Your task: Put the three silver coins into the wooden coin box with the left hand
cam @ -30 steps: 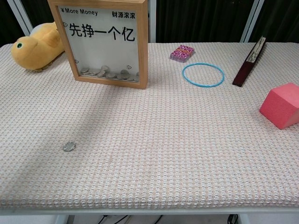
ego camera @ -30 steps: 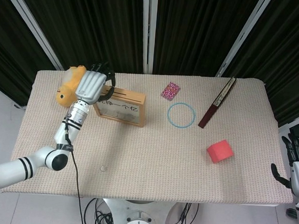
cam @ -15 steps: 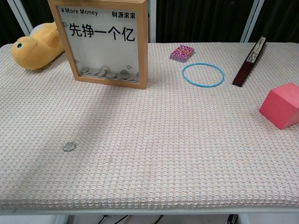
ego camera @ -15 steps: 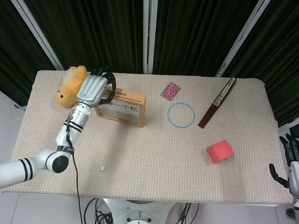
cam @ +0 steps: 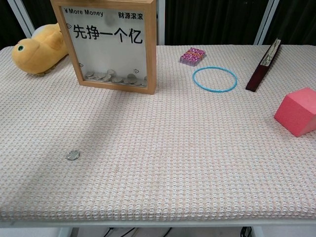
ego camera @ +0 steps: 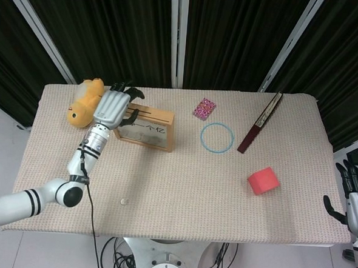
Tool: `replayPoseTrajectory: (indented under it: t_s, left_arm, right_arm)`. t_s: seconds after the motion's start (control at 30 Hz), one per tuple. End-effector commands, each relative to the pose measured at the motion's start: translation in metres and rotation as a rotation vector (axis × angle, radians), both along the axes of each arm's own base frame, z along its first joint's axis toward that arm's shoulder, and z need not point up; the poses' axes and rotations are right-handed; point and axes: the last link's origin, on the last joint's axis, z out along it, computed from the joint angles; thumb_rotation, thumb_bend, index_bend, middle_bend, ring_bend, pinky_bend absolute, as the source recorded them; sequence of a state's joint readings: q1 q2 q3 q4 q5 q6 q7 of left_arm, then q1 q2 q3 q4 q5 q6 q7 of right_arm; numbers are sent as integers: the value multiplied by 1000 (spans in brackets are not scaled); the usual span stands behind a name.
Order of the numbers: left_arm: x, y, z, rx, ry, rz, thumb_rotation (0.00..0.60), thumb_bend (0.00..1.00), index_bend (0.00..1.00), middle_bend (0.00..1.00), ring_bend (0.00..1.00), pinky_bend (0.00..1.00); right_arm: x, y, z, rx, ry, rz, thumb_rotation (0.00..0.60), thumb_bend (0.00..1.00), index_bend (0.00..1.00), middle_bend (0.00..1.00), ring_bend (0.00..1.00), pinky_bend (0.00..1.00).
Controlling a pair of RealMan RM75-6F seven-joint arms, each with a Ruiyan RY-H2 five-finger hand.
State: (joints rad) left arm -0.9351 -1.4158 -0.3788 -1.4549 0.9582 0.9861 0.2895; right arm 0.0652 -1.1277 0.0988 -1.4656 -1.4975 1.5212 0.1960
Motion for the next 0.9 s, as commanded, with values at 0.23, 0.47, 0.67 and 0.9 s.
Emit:
replayPoseTrajectory:
  t_s: [0.23, 0.47, 0.67, 0.9]
  left_arm:
    - [4, -18, 16, 84, -67, -34, 600, 391, 208, 280, 80, 129]
    - [-17, -91, 33, 74, -108, -123, 600, 377, 299, 284, 80, 144]
    - [-61, -153, 27, 15, -166, -118, 600, 370, 326, 291, 80, 144]
    - [-123, -195, -7, 5, -27, -156, 600, 370, 334, 298, 91, 146]
  right_arm:
    - [3, -1, 1, -3, -3, 9, 600, 320, 0, 0, 0, 0]
    - [3, -5, 1, -1, -8, 13, 600, 320, 0, 0, 0, 0]
    - [3, -8, -3, 11, -20, 19, 600, 319, 0, 0, 0, 0]
    - [9, -6, -6, 14, -22, 41, 600, 319, 0, 0, 0, 0]
